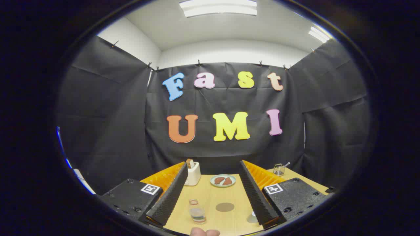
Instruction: Take the bottle from table, then pour the juice into the cup, finally place the bottle on the coaster
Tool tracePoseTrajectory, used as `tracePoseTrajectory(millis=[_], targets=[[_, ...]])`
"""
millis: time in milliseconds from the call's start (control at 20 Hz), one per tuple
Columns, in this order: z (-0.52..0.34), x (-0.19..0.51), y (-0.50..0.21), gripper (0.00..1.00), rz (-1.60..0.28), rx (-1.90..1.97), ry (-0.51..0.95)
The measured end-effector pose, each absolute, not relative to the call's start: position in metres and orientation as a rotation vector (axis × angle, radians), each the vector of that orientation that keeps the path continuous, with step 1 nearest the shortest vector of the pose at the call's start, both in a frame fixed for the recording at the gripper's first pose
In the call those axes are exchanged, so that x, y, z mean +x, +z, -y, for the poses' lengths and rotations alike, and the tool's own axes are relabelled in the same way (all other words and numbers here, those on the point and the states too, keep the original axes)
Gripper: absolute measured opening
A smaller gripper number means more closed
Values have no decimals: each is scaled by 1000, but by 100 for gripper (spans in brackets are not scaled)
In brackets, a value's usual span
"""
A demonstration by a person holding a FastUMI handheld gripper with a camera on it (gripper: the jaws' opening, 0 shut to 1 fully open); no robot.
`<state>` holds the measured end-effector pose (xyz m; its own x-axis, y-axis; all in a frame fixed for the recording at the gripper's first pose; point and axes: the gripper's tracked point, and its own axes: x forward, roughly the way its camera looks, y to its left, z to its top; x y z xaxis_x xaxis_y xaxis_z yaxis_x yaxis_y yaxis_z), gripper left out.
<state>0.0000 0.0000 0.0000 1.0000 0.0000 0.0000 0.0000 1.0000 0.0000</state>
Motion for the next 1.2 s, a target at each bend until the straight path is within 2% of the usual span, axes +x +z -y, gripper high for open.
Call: tracePoseTrajectory(millis=[400, 1200], targets=[[-21, -5, -3, 100, -1, -5, 46], [-16, -5, 2, 100, 12, 37, 46]])
